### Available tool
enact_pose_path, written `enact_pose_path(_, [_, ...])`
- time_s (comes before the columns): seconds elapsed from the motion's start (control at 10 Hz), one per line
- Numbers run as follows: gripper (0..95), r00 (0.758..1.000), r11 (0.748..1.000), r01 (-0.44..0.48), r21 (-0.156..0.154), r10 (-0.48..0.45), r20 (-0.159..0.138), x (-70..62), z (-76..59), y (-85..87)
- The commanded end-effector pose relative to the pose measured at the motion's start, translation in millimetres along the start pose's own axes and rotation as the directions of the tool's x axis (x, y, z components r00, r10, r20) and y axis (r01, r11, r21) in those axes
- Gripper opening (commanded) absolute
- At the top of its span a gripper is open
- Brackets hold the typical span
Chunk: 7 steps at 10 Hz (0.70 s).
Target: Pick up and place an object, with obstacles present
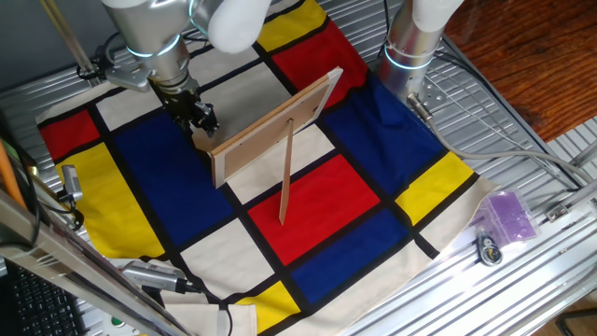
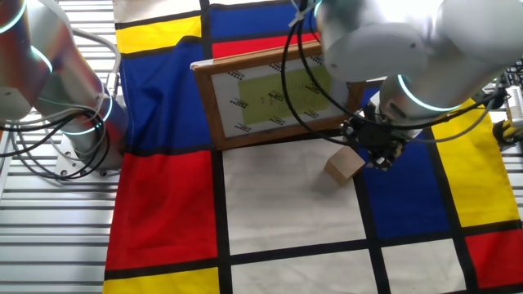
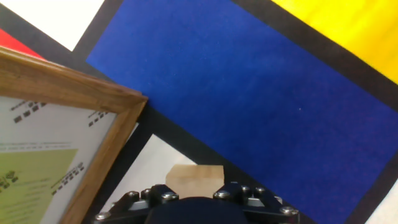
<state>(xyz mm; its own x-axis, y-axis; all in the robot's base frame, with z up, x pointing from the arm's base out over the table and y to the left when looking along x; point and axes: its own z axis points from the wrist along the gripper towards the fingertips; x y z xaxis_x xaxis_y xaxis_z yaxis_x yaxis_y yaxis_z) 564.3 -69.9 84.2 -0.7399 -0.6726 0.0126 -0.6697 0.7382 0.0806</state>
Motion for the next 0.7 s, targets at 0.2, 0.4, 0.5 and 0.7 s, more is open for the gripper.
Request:
enact_pose_path(0.2, [57.0,1.000,1.000,-0.018,0.011,0.018,-0.006,2.6,1.9,1.4])
enact_pose_path(0.4, [57.0,1.000,1.000,-0.024,0.014,0.024,-0.005,2.6,2.0,1.4])
enact_pose_path(0.5, [57.0,1.000,0.999,-0.030,0.010,0.030,0.003,2.7,1.8,1.3])
enact_pose_path(0.7, [57.0,0.999,0.999,-0.048,0.010,0.048,0.000,2.9,1.6,1.2])
